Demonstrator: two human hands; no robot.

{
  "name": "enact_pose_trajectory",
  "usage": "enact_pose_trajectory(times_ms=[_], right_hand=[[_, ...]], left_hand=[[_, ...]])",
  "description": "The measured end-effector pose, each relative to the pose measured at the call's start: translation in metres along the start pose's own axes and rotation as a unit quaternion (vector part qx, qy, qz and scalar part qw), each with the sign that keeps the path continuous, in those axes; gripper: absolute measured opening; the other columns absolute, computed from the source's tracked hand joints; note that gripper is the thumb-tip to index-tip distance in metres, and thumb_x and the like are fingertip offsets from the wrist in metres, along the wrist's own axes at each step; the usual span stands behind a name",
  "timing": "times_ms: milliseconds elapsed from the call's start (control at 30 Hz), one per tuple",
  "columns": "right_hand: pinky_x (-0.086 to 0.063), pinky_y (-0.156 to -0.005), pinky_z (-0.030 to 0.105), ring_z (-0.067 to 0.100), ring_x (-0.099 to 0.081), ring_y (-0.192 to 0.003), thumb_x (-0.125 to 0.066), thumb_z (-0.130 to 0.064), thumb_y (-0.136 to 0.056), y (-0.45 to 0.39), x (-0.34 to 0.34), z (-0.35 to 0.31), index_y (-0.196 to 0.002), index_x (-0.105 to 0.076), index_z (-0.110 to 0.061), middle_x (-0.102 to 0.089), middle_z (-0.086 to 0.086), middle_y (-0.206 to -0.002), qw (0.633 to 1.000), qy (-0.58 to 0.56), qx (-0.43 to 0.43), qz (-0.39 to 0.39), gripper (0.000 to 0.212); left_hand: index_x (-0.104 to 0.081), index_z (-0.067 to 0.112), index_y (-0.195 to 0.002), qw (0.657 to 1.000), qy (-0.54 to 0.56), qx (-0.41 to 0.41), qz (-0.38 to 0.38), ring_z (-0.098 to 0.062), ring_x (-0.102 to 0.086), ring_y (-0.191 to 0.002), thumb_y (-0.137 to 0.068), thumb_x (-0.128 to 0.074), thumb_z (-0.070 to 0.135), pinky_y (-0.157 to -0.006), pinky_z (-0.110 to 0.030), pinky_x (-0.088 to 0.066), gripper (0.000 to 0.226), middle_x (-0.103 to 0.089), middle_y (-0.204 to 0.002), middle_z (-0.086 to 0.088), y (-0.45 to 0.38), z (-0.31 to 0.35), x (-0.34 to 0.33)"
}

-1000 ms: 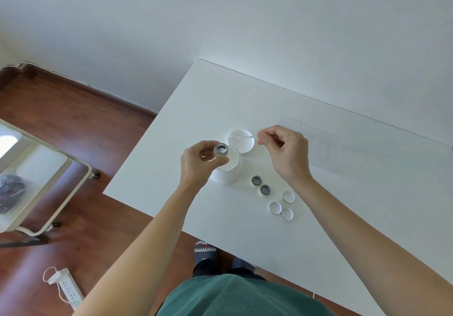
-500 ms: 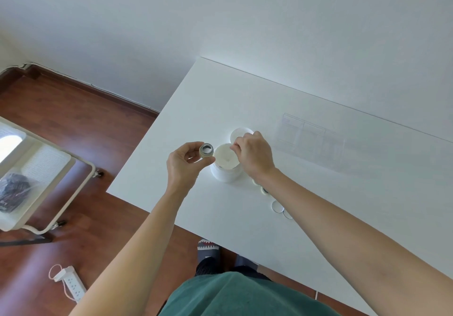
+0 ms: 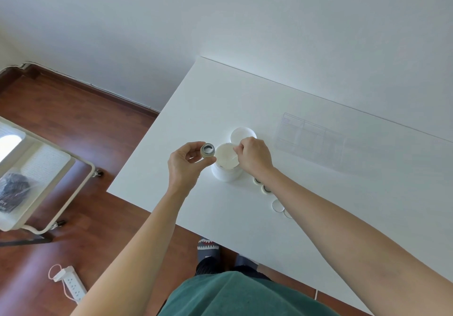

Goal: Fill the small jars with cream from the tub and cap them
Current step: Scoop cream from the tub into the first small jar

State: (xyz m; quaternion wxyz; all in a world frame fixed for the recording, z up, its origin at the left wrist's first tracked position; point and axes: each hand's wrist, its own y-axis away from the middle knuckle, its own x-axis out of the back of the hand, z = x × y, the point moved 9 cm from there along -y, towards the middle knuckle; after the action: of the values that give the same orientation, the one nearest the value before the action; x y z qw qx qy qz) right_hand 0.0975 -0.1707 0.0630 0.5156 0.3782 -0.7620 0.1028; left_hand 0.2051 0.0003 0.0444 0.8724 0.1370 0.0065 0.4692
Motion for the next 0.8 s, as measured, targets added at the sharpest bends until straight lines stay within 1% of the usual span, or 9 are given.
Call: enact_pose_trajectory(times_ms=[133, 233, 300, 367, 467, 567, 633, 733, 800], right_hand=[[-0.041, -0.056, 0.03, 0.026, -0.05, -0.06, -0.055, -0.023, -0.094, -0.001, 0.008, 0.014, -0.069, -0.059, 0.003, -0.055, 0.009, -0.062, 0.995, -0.082, -0.053, -0.007, 0.036], [-0.033, -0.048, 0.026, 0.023, -0.044, -0.056, -0.057, -0.02, -0.092, -0.002, 0.015, 0.026, -0.058, -0.05, -0.006, -0.044, 0.003, -0.051, 0.988, -0.129, -0.085, 0.003, 0.037], [-0.034, -0.051, 0.026, 0.023, -0.044, -0.057, -0.058, -0.02, -0.091, -0.002, 0.019, 0.032, -0.058, -0.049, -0.007, -0.047, 0.005, -0.055, 0.983, -0.152, -0.102, 0.006, 0.037], [-0.036, -0.055, 0.027, 0.024, -0.045, -0.06, -0.058, -0.019, -0.091, -0.001, 0.026, 0.036, -0.062, -0.052, -0.002, -0.052, 0.014, -0.062, 0.979, -0.171, -0.114, 0.01, 0.035], [-0.037, -0.055, 0.027, 0.031, -0.05, -0.063, -0.058, -0.019, -0.09, 0.0, 0.04, 0.037, -0.076, -0.061, 0.014, -0.061, 0.023, -0.07, 0.975, -0.192, -0.112, 0.027, 0.036], [-0.029, -0.048, 0.025, 0.021, -0.038, -0.056, -0.059, -0.02, -0.09, 0.001, 0.058, 0.032, -0.081, -0.063, 0.014, -0.046, 0.012, -0.063, 0.975, -0.195, -0.095, 0.047, 0.035], [-0.029, -0.045, 0.024, 0.017, -0.035, -0.051, -0.059, -0.021, -0.09, 0.002, 0.067, 0.028, -0.081, -0.064, 0.012, -0.046, 0.01, -0.061, 0.975, -0.197, -0.086, 0.06, 0.035], [-0.032, -0.05, 0.025, 0.019, -0.038, -0.054, -0.059, -0.022, -0.089, 0.006, 0.076, 0.017, -0.081, -0.063, 0.013, -0.046, 0.012, -0.061, 0.976, -0.193, -0.066, 0.068, 0.036], [-0.035, -0.053, 0.026, 0.021, -0.041, -0.056, -0.058, -0.021, -0.09, 0.009, 0.079, 0.008, -0.079, -0.065, 0.011, -0.052, 0.02, -0.062, 0.98, -0.183, -0.05, 0.066, 0.034]], left_hand=[[-0.075, 0.029, -0.09, 1.0, 0.0, 0.0, -0.002, -0.023, -0.071, -0.094, -0.066, -0.09, 0.011, -0.077, -0.029, -0.053, 0.034, -0.077, -0.092, 0.006, 0.001, 0.0, 0.0], [-0.075, 0.03, -0.09, 1.0, -0.003, 0.0, -0.002, -0.023, -0.071, -0.094, -0.066, -0.09, 0.012, -0.078, -0.031, -0.054, 0.034, -0.077, -0.093, 0.006, 0.001, 0.0, 0.0], [-0.075, 0.03, -0.09, 1.0, -0.006, 0.0, -0.002, -0.023, -0.071, -0.095, -0.066, -0.09, 0.012, -0.083, -0.032, -0.057, 0.034, -0.077, -0.093, 0.006, 0.002, 0.001, 0.0], [-0.075, 0.03, -0.09, 1.0, -0.01, 0.0, -0.003, -0.021, -0.071, -0.095, -0.065, -0.09, 0.011, -0.085, -0.032, -0.057, 0.034, -0.077, -0.093, 0.006, 0.002, 0.001, -0.002], [-0.075, 0.03, -0.089, 1.0, -0.024, 0.001, -0.001, -0.018, -0.072, -0.093, -0.065, -0.089, 0.01, -0.084, -0.029, -0.056, 0.035, -0.077, -0.092, 0.007, 0.003, 0.001, -0.005], [-0.074, 0.029, -0.09, 0.999, -0.039, 0.004, -0.004, -0.015, -0.072, -0.09, -0.065, -0.09, 0.009, -0.074, -0.022, -0.053, 0.035, -0.077, -0.089, 0.008, 0.004, 0.002, -0.011], [-0.074, 0.03, -0.089, 0.999, -0.051, 0.004, -0.006, -0.01, -0.071, -0.085, -0.065, -0.09, 0.009, -0.069, -0.017, -0.05, 0.036, -0.076, -0.086, 0.01, 0.004, 0.004, -0.016], [-0.074, 0.029, -0.089, 0.998, -0.062, -0.003, -0.013, -0.002, -0.068, -0.081, -0.065, -0.09, 0.009, -0.072, -0.014, -0.052, 0.036, -0.075, -0.085, 0.013, 0.005, 0.008, -0.024], [-0.074, 0.028, -0.091, 0.997, -0.07, -0.013, -0.019, 0.003, -0.066, -0.077, -0.064, -0.09, 0.007, -0.074, -0.012, -0.051, 0.037, -0.074, -0.085, 0.015, 0.006, 0.012, -0.029]])
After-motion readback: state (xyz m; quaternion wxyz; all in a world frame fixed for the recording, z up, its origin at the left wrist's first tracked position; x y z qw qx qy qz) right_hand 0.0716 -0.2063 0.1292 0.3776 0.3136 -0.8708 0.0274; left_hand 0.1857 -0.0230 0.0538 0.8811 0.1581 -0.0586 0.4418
